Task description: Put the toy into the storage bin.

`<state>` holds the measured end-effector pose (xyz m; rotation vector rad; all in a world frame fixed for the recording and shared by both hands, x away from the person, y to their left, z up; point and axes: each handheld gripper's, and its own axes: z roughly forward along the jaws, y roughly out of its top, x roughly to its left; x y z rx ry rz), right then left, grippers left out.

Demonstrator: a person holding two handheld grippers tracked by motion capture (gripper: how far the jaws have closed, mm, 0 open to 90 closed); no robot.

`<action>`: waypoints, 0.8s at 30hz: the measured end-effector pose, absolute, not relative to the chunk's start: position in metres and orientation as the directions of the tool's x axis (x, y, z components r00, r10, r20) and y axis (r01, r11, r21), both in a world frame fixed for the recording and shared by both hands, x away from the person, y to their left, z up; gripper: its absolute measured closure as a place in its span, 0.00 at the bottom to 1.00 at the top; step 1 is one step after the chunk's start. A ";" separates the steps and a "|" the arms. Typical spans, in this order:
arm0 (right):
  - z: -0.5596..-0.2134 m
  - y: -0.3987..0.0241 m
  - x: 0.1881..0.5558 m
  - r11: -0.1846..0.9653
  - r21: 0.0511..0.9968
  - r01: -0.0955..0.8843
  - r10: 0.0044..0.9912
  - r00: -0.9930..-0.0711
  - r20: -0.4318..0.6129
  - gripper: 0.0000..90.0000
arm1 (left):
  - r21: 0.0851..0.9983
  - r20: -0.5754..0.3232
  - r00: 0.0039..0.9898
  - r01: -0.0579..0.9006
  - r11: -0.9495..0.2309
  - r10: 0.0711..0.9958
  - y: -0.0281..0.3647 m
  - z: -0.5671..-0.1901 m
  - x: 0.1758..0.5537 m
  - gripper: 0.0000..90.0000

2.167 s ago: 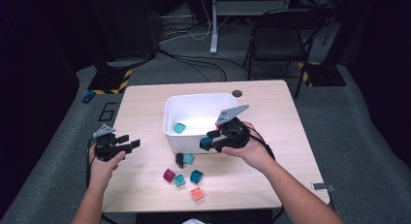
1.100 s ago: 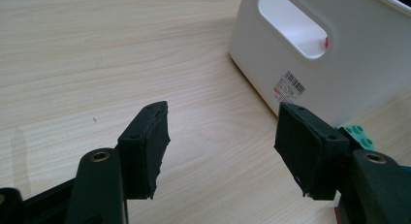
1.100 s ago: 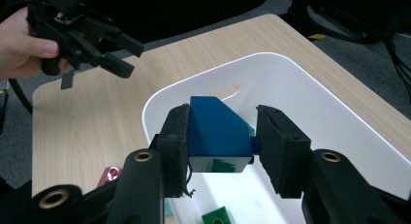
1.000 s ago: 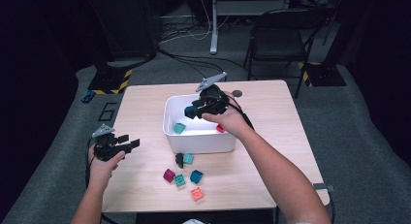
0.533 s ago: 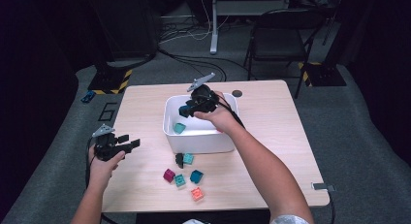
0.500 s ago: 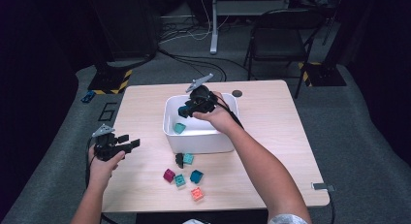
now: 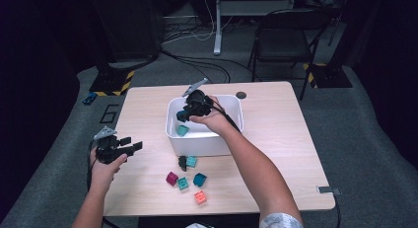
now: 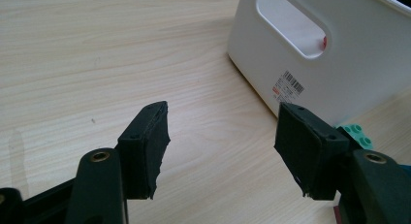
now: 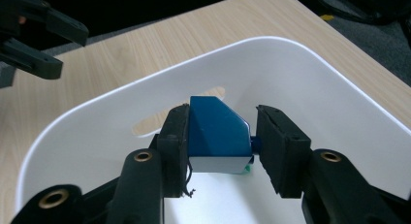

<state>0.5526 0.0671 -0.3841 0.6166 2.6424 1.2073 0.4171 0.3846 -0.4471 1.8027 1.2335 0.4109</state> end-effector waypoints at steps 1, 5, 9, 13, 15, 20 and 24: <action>-0.385 0.068 0.553 0.593 0.744 0.309 0.442 -0.897 0.020 0.63 | 0.808 -0.202 0.450 0.578 -0.111 0.870 0.385 -0.447 0.417 0.40; -0.388 0.069 0.557 0.603 0.730 0.323 0.457 -0.889 0.016 0.63 | 0.808 -0.202 0.450 0.578 -0.112 0.870 0.385 -0.448 0.417 0.40; -0.389 0.070 0.557 0.615 0.719 0.324 0.473 -0.881 -0.007 0.60 | 0.808 -0.200 0.453 0.578 -0.115 0.869 0.384 -0.447 0.417 0.40; -0.386 0.067 0.557 0.605 0.724 0.331 0.486 -0.874 -0.007 0.60 | 0.811 -0.198 0.453 0.574 -0.114 0.869 0.383 -0.447 0.417 0.40; -0.383 0.065 0.555 0.603 0.724 0.335 0.492 -0.871 -0.006 0.60 | 0.811 -0.200 0.452 0.574 -0.111 0.869 0.384 -0.447 0.417 0.40; -0.370 0.056 0.546 0.582 0.754 0.305 0.477 -0.879 -0.014 0.61 | 0.809 -0.198 0.451 0.576 -0.114 0.870 0.384 -0.447 0.417 0.40; -0.359 0.049 0.536 0.568 0.767 0.298 0.469 -0.883 -0.005 0.61 | 0.812 -0.197 0.449 0.573 -0.111 0.872 0.384 -0.447 0.417 0.40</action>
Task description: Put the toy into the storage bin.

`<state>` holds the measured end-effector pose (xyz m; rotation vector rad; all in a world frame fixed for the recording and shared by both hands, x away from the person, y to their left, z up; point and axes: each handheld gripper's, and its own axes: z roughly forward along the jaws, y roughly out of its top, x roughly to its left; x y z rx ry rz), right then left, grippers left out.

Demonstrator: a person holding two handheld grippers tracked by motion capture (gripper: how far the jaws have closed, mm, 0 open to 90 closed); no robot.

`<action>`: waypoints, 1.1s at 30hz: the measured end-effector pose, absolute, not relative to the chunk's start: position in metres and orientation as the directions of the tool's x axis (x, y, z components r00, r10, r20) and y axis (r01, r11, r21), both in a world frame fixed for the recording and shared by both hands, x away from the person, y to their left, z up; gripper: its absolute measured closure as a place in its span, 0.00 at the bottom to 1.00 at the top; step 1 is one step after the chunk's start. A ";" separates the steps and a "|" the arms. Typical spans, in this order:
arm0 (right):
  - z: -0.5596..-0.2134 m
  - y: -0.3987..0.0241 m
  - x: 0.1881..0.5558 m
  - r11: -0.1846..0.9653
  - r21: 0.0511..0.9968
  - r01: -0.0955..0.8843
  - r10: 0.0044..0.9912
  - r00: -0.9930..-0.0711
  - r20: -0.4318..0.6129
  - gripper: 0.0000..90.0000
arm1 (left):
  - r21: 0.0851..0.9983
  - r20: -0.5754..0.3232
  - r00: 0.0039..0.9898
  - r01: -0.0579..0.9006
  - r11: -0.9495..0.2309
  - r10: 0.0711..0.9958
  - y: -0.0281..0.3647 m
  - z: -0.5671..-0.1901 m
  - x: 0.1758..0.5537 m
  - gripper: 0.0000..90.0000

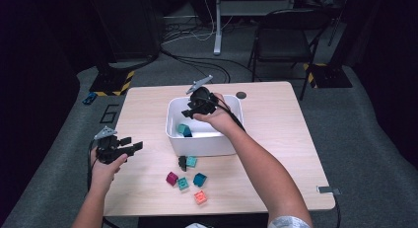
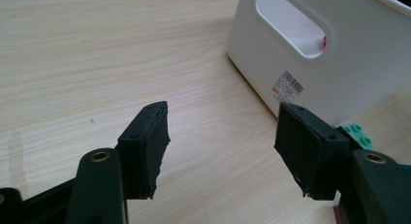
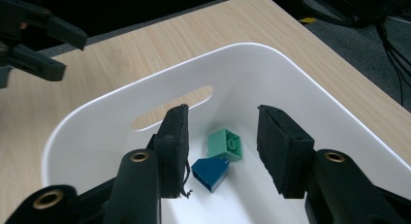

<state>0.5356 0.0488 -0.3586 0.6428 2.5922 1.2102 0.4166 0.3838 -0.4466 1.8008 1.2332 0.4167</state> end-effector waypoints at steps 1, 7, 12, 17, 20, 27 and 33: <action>-0.357 0.047 0.533 0.565 0.772 0.292 0.463 -0.886 -0.004 0.61 | 0.811 -0.199 0.448 0.574 -0.110 0.872 0.384 -0.447 0.417 0.40; -0.346 0.035 0.514 0.549 0.792 0.268 0.438 -0.899 0.001 0.61 | 0.810 -0.194 0.449 0.575 -0.117 0.872 0.384 -0.447 0.417 0.40; -0.339 0.027 0.499 0.535 0.808 0.247 0.419 -0.908 0.000 0.61 | 0.806 -0.194 0.451 0.579 -0.120 0.871 0.384 -0.447 0.417 0.40; -0.333 0.015 0.476 0.521 0.825 0.222 0.404 -0.915 -0.009 0.61 | 0.806 -0.194 0.449 0.580 -0.119 0.872 0.384 -0.447 0.416 0.40; -0.332 0.011 0.469 0.520 0.827 0.215 0.395 -0.919 -0.009 0.61 | 0.814 -0.193 0.445 0.571 -0.111 0.875 0.382 -0.448 0.417 0.40; -0.335 -0.001 0.446 0.519 0.832 0.195 0.371 -0.928 -0.014 0.61 | 0.813 -0.193 0.444 0.572 -0.111 0.875 0.382 -0.448 0.416 0.40; -0.346 -0.005 0.428 0.518 0.835 0.187 0.359 -0.933 -0.013 0.61 | 0.813 -0.192 0.444 0.571 -0.111 0.875 0.382 -0.448 0.416 0.40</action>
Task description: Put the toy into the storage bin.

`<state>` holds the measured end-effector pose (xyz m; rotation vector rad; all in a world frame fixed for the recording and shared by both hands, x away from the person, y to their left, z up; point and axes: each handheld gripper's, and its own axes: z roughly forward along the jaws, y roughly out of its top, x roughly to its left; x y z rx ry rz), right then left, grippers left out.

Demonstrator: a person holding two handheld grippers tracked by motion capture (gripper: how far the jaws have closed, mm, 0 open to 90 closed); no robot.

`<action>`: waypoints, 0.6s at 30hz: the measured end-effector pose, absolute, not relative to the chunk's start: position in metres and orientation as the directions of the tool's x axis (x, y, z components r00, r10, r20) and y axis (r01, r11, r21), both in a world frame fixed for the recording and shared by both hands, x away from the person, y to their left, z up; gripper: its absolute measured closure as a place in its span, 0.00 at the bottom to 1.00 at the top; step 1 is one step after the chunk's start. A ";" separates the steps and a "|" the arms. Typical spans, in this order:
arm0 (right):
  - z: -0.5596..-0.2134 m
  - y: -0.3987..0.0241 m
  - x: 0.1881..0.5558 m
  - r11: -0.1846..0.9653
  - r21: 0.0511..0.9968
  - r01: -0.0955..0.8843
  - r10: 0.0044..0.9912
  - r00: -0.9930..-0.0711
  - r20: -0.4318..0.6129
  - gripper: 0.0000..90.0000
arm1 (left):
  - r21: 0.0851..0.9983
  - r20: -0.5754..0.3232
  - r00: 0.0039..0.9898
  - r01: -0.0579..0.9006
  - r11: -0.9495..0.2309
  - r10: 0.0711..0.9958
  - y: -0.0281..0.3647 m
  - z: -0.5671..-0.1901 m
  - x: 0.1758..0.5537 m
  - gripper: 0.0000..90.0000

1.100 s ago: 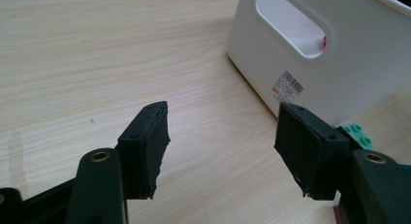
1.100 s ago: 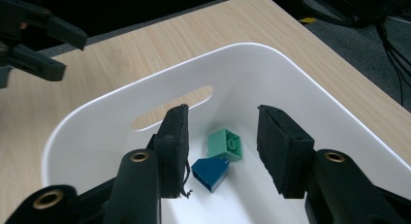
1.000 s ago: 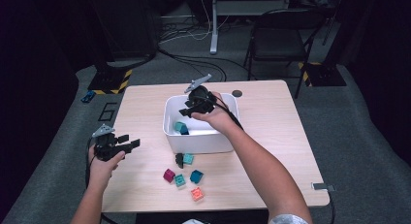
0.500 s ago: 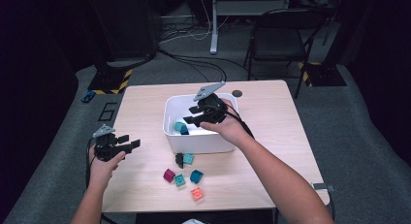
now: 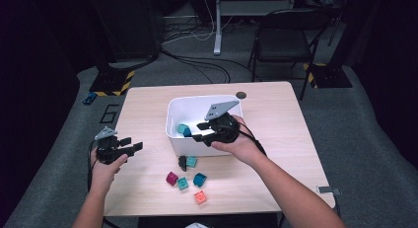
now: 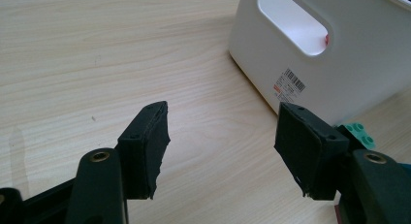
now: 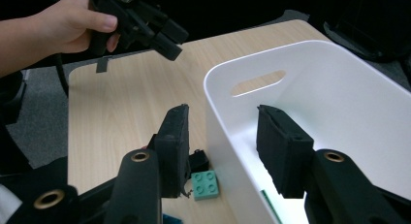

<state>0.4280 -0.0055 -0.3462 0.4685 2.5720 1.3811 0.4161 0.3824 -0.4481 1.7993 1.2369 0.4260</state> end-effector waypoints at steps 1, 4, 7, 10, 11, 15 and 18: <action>-0.351 -0.006 0.423 0.520 0.834 0.182 0.354 -0.935 -0.016 0.61 | 0.813 -0.192 0.444 0.571 -0.111 0.875 0.382 -0.448 0.416 0.40; -0.358 -0.009 0.417 0.518 0.834 0.190 0.353 -0.935 -0.006 0.61 | 0.812 -0.194 0.444 0.573 -0.111 0.875 0.383 -0.448 0.416 0.40; -0.364 -0.012 0.412 0.514 0.835 0.197 0.362 -0.932 -0.003 0.61 | 0.807 -0.194 0.444 0.580 -0.115 0.875 0.384 -0.447 0.415 0.40; -0.373 -0.014 0.408 0.511 0.835 0.202 0.367 -0.930 0.001 0.61 | 0.807 -0.194 0.443 0.580 -0.115 0.875 0.384 -0.448 0.415 0.40; -0.376 -0.014 0.407 0.513 0.833 0.207 0.368 -0.930 0.005 0.61 | 0.807 -0.194 0.443 0.580 -0.115 0.875 0.384 -0.448 0.415 0.40; -0.390 -0.014 0.404 0.524 0.824 0.215 0.370 -0.929 0.007 0.61 | 0.807 -0.195 0.443 0.579 -0.114 0.875 0.383 -0.448 0.416 0.40; -0.403 -0.014 0.402 0.526 0.819 0.228 0.375 -0.927 0.017 0.61 | 0.807 -0.194 0.443 0.579 -0.114 0.875 0.383 -0.448 0.415 0.40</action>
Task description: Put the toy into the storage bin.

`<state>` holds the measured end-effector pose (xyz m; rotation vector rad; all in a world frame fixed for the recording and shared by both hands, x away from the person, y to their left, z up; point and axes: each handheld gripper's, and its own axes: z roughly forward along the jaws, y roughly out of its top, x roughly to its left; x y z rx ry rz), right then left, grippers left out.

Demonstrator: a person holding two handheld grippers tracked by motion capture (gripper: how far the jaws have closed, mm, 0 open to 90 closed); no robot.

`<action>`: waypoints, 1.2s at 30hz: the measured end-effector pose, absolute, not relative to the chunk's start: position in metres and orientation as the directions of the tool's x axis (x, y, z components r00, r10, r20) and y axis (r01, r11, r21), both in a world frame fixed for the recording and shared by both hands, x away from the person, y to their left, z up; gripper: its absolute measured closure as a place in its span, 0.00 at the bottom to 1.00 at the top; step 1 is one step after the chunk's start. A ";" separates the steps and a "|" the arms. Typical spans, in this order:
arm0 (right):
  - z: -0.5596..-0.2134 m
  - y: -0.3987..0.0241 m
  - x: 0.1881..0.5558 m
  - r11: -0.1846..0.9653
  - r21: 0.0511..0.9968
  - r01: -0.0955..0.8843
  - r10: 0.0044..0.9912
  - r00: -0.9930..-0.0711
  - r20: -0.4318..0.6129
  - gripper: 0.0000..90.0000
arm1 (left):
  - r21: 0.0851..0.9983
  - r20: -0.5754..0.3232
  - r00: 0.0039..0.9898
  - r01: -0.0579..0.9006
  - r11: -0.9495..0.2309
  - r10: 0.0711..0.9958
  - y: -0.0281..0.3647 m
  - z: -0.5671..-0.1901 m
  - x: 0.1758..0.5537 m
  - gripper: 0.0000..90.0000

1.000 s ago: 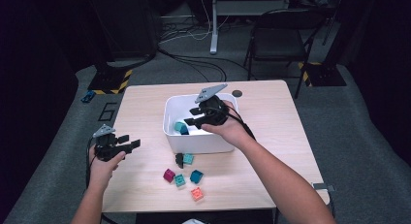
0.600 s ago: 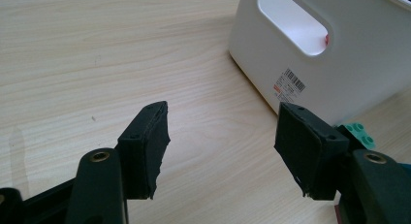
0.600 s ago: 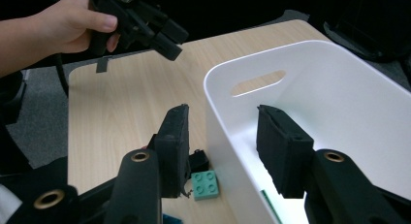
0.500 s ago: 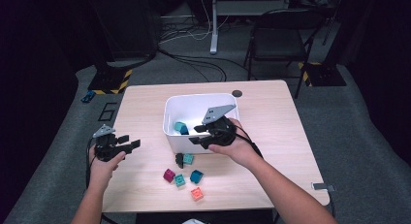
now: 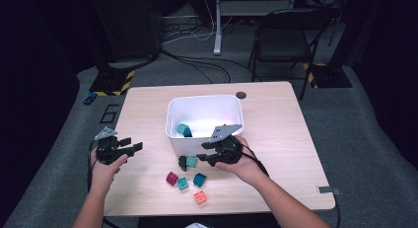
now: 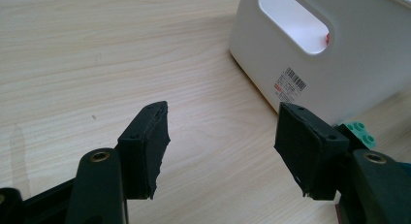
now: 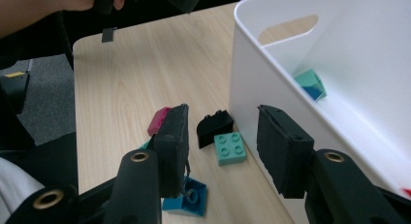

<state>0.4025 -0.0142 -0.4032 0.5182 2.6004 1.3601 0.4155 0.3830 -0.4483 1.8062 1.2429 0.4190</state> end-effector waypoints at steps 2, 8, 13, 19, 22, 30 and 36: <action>-0.415 -0.015 0.402 0.513 0.821 0.250 0.378 -0.925 0.046 0.61 | 0.807 -0.195 0.442 0.580 -0.113 0.876 0.383 -0.448 0.416 0.40; -0.433 -0.015 0.400 0.508 0.816 0.275 0.389 -0.919 0.067 0.60 | 0.805 -0.196 0.441 0.583 -0.114 0.876 0.383 -0.449 0.416 0.40; -0.446 -0.012 0.398 0.518 0.804 0.291 0.399 -0.914 0.074 0.59 | 0.806 -0.194 0.442 0.581 -0.114 0.876 0.383 -0.449 0.416 0.40; -0.463 -0.006 0.396 0.527 0.793 0.307 0.405 -0.910 0.084 0.58 | 0.803 -0.196 0.442 0.584 -0.116 0.875 0.383 -0.449 0.416 0.40; -0.471 -0.003 0.395 0.534 0.783 0.319 0.404 -0.910 0.095 0.58 | 0.803 -0.194 0.442 0.584 -0.117 0.876 0.383 -0.449 0.416 0.40; -0.486 0.002 0.392 0.542 0.769 0.339 0.411 -0.905 0.109 0.56 | 0.809 -0.190 0.442 0.577 -0.116 0.877 0.382 -0.450 0.416 0.40; -0.497 0.007 0.390 0.573 0.748 0.335 0.405 -0.909 0.096 0.52 | 0.806 -0.193 0.441 0.581 -0.114 0.876 0.382 -0.450 0.416 0.40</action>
